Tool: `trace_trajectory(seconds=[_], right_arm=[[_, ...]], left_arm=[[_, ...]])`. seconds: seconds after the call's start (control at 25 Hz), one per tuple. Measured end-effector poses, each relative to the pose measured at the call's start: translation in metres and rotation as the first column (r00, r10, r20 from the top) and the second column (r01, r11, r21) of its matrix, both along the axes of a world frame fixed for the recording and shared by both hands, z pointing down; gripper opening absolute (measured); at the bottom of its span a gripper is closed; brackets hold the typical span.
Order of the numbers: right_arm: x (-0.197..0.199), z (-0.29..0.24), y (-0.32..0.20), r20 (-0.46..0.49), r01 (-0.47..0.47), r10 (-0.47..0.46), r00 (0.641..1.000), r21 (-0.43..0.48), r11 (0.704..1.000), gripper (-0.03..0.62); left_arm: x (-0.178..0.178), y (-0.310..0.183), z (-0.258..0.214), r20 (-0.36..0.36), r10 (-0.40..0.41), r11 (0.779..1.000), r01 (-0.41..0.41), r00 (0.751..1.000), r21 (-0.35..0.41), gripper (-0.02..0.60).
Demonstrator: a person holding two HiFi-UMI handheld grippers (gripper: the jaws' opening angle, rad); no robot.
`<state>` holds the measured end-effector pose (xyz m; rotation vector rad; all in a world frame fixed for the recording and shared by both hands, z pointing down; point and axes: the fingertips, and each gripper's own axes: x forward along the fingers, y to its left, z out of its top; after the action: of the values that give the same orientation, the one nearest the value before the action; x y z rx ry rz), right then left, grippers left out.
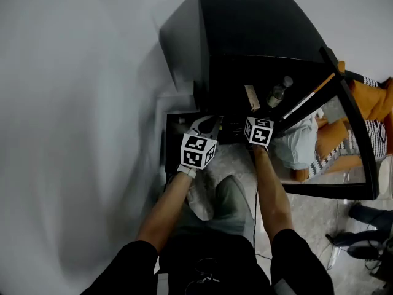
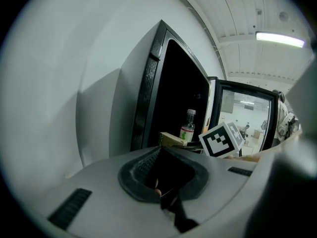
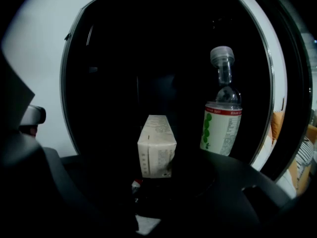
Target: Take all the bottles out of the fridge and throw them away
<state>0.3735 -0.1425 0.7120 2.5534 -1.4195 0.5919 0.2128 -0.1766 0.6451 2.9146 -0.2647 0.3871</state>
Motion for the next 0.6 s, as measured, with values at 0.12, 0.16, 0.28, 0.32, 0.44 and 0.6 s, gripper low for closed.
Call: trace_trajectory(seconds=[0.12, 0.16, 0.28, 0.32, 0.44, 0.6], right_arm=[[-0.009, -0.028, 0.016, 0.006, 0.008, -0.008, 1.000, -0.005, 1.000, 0.183], [-0.013, -0.039, 0.023, 0.009, 0.009, -0.009, 1.000, -0.007, 1.000, 0.183], [-0.024, -0.080, 0.047, 0.020, 0.007, -0.006, 1.000, -0.013, 1.000, 0.183], [-0.029, -0.094, 0.055, 0.024, 0.004, -0.004, 1.000, -0.015, 1.000, 0.183], [-0.041, -0.136, 0.078, 0.038, -0.007, 0.007, 0.999, -0.020, 1.000, 0.183], [-0.057, -0.187, 0.105, 0.051, -0.017, 0.018, 0.999, -0.021, 1.000, 0.183]], left_arm=[[-0.001, 0.007, -0.026, 0.007, 0.001, 1.000, -0.001, 1.000, -0.012, 0.002], [-0.002, 0.011, -0.037, 0.010, 0.003, 1.000, -0.003, 1.000, -0.016, 0.002], [-0.004, 0.023, -0.077, 0.015, 0.011, 1.000, -0.010, 1.000, -0.030, 0.002], [-0.004, 0.027, -0.092, 0.016, 0.014, 0.999, -0.014, 1.000, -0.033, 0.002], [-0.006, 0.041, -0.137, 0.016, 0.029, 0.999, -0.028, 0.999, -0.037, 0.002], [-0.012, 0.059, -0.189, 0.021, 0.047, 0.998, -0.047, 0.999, -0.037, 0.002]])
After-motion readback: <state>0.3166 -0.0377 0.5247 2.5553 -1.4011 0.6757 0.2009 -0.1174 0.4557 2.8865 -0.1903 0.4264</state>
